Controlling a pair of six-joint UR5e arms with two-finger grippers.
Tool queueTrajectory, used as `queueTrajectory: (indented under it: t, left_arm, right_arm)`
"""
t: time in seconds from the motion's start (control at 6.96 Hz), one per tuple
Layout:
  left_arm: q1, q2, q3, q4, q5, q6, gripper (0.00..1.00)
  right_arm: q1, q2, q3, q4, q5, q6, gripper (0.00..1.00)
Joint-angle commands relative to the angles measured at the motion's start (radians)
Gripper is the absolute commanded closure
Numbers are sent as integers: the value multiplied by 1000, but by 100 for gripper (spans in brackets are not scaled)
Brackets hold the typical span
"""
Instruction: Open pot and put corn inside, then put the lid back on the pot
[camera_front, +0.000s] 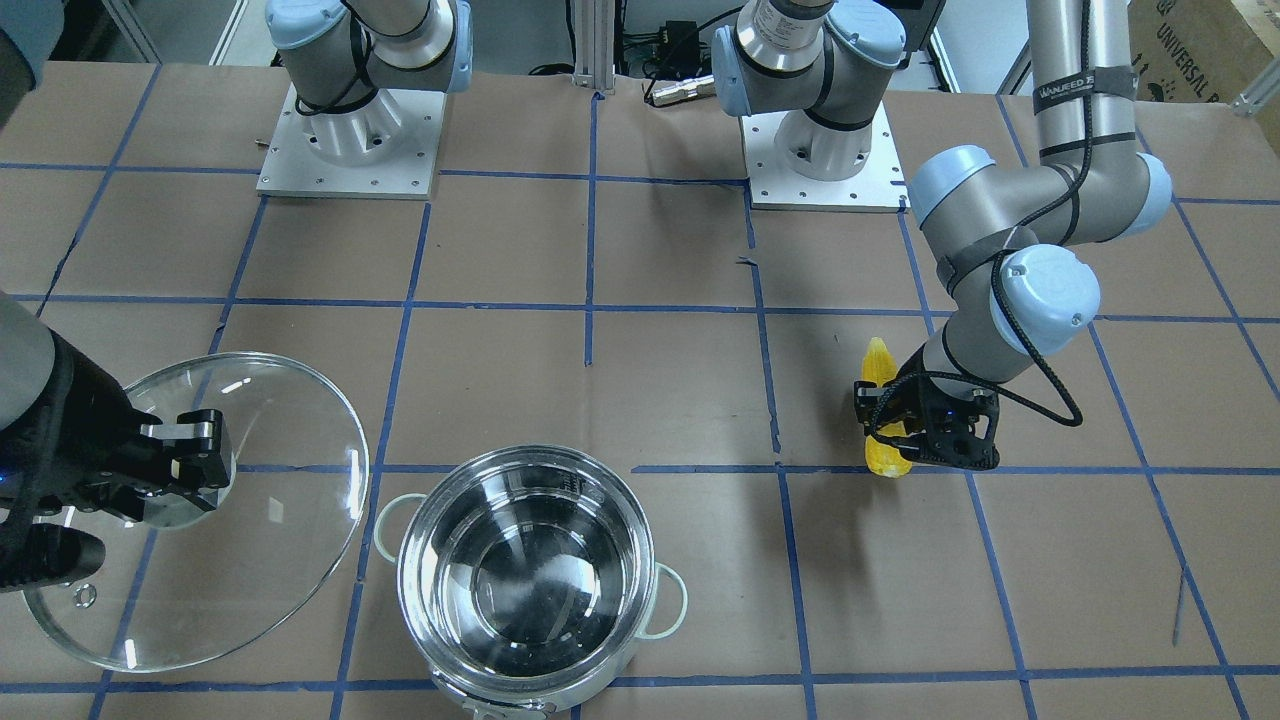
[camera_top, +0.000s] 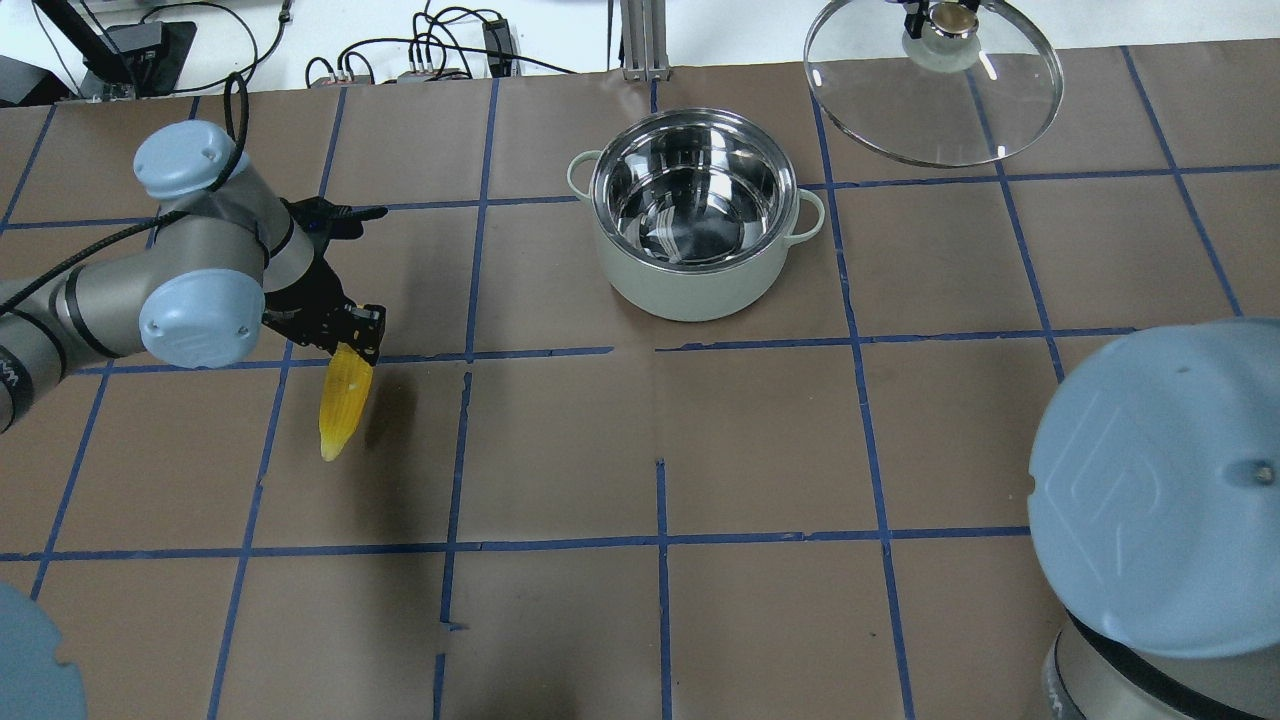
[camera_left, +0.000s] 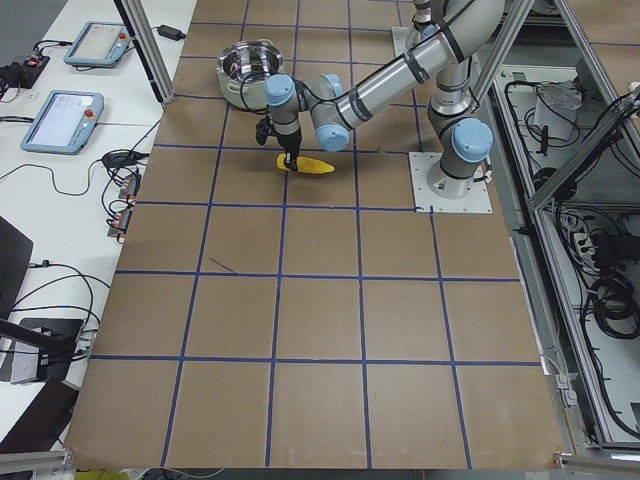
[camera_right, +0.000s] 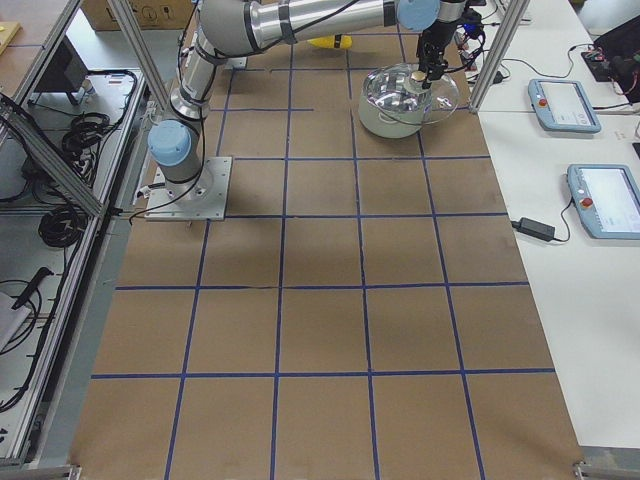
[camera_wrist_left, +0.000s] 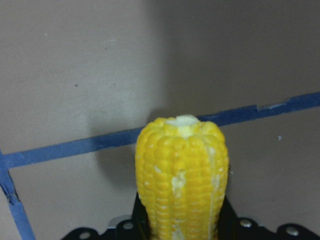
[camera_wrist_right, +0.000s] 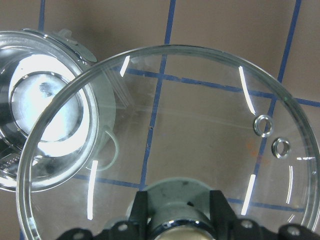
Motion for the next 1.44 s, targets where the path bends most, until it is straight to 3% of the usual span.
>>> queueTrajectory:
  t: [0.0, 0.29, 0.43, 0.72, 1.01, 1.29]
  left_arm:
    - [-120, -12, 233, -159, -31, -86, 95]
    - [-230, -105, 481, -277, -47, -235, 94]
    - [-284, -172, 587, -290, -99, -331, 94]
    - [-407, -330, 753, -287, -111, -438, 94]
    - [-443, -403, 867, -290, -119, -501, 93]
    - [-461, -450, 912, -279, -120, -506, 91]
  right_arm:
    - [2, -1, -1, 0, 2, 0, 92]
    - [2, -3, -1, 0, 2, 2, 92]
    - [4, -1, -1, 0, 2, 8, 92]
    - [4, -1, -1, 0, 2, 9, 92]
    - [4, -1, 1, -3, 2, 9, 92]
    - [4, -1, 1, -5, 2, 12, 92]
